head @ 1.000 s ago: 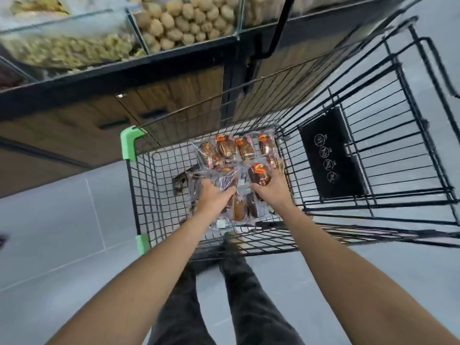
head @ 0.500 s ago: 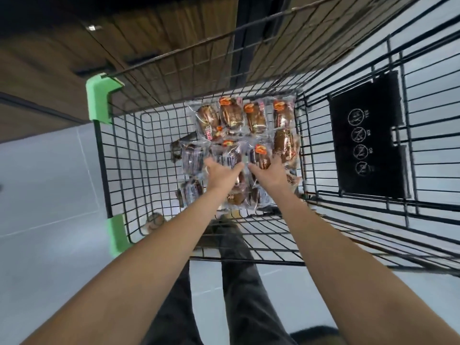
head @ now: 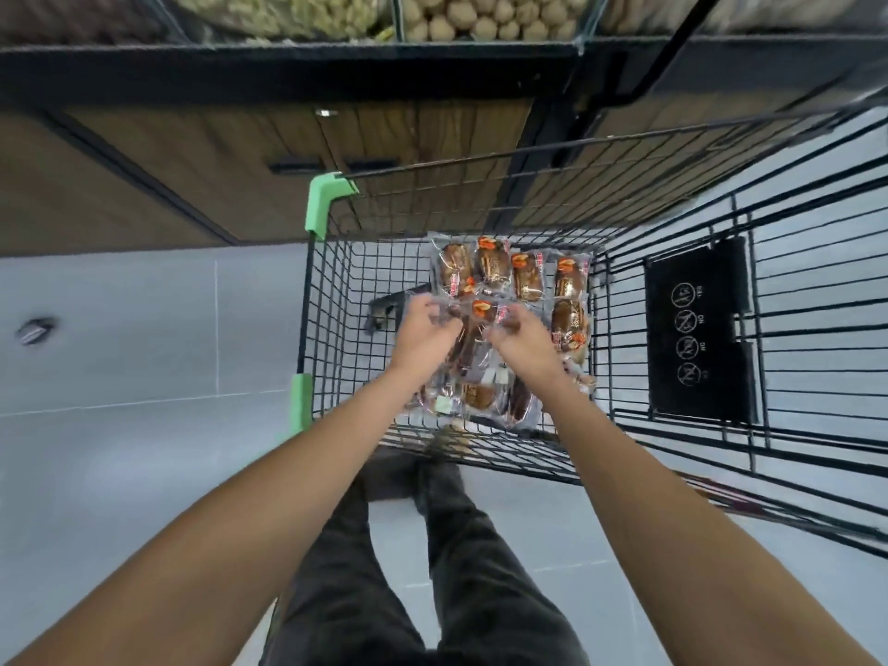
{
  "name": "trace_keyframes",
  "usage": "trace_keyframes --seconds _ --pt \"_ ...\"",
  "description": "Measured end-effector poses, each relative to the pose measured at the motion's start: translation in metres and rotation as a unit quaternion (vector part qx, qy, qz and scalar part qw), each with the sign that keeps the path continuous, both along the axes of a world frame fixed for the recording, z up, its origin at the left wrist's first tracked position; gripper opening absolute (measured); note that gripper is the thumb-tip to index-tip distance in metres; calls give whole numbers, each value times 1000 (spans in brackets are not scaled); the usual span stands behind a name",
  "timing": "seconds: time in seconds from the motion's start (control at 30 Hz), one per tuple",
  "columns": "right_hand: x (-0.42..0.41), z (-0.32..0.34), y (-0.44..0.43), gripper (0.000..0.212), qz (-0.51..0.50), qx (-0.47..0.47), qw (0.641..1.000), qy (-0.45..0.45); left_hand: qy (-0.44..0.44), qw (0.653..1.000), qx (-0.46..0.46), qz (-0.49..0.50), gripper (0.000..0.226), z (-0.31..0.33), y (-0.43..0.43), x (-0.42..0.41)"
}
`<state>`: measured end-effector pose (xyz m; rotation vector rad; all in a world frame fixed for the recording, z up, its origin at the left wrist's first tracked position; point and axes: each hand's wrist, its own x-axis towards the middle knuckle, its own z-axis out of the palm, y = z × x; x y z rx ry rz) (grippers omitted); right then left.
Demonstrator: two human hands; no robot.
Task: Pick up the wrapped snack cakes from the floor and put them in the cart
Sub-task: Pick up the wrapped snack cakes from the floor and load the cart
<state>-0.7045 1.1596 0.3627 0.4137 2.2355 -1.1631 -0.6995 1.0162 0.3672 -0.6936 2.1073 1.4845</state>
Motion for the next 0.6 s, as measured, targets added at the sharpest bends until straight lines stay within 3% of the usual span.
trace_keyframes --seconds 0.1,0.23,0.37,0.6 --pt "-1 26 -42 48 32 -32 998 31 52 997 -20 45 48 25 -44 12" --pt "-1 55 -110 44 95 -57 991 75 113 983 -31 142 41 45 -103 33" --pt "6 80 -195 35 186 -93 973 100 111 956 -35 269 46 59 -173 68" --pt "50 101 -343 31 313 -125 936 104 85 917 -61 385 58 72 -300 151"
